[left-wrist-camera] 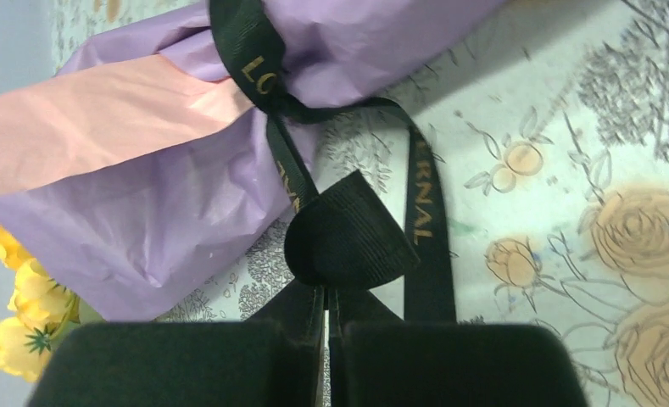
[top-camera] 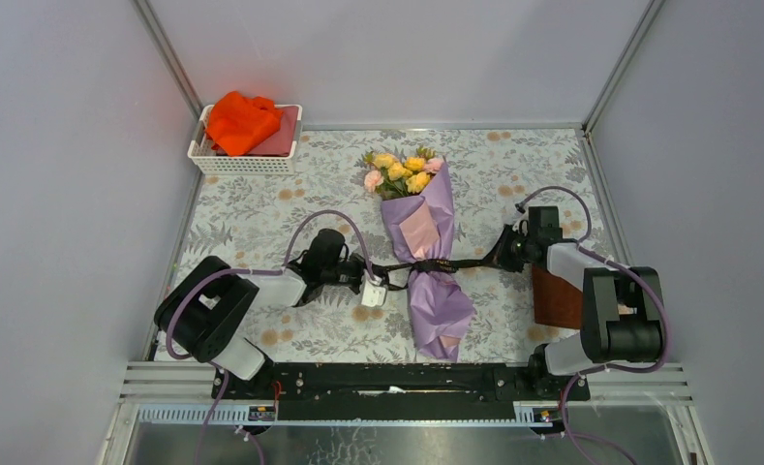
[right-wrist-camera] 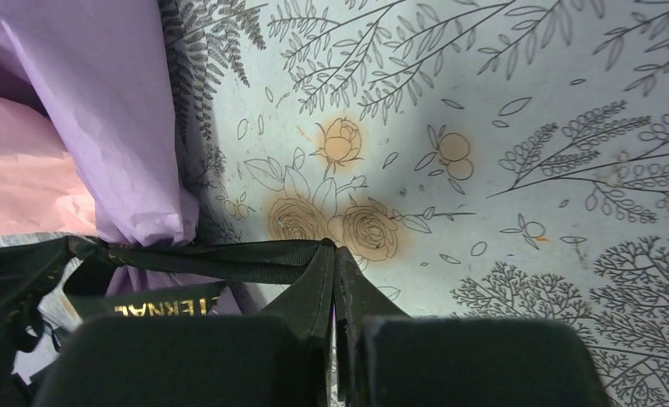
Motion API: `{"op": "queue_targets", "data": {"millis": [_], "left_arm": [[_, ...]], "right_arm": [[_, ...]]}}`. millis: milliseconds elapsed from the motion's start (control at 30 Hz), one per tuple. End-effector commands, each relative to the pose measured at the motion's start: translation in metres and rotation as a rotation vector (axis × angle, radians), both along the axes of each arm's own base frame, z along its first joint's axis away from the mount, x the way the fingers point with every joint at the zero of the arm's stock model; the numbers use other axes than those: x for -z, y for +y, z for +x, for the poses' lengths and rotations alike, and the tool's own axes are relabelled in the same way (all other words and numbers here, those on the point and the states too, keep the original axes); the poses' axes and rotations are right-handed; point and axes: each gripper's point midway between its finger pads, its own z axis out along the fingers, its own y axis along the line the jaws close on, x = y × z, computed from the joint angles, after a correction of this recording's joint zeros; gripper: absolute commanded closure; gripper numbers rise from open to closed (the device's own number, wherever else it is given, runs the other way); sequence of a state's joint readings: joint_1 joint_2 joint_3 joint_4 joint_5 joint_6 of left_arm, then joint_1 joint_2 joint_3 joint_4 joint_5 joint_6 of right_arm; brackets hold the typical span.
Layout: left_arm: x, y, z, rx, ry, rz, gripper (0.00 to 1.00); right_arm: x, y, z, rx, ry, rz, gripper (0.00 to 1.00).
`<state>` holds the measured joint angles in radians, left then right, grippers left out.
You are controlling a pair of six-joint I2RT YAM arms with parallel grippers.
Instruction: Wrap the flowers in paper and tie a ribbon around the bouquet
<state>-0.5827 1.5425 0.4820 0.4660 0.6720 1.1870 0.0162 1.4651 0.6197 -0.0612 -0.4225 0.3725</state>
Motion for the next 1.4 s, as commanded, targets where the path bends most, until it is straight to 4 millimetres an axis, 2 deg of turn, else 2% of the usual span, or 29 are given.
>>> {"op": "queue_targets", "data": {"millis": [0, 233, 400, 667, 833, 1367], "left_arm": [[0.032, 0.025, -0.007, 0.077, -0.082, 0.198, 1.0], [0.052, 0.048, -0.003, 0.044, -0.085, 0.329, 1.0], [0.062, 0.061, -0.008, 0.045, -0.06, 0.389, 1.0], [0.057, 0.067, -0.001, -0.016, -0.036, 0.359, 1.0], [0.05, 0.061, 0.003, -0.037, -0.024, 0.314, 1.0], [0.058, 0.072, 0.001, -0.063, 0.007, 0.334, 1.0]], "right_arm": [[-0.005, -0.013, 0.019, 0.066, -0.058, 0.011, 1.0], [-0.001, -0.02, 0.019, 0.097, -0.04, 0.054, 1.0], [0.001, -0.024, 0.021, 0.108, -0.031, 0.057, 1.0], [0.007, -0.024, 0.023, 0.106, -0.014, 0.083, 1.0], [0.009, -0.022, 0.021, 0.104, 0.001, 0.099, 1.0], [0.01, -0.023, 0.022, 0.117, 0.001, 0.093, 1.0]]}}
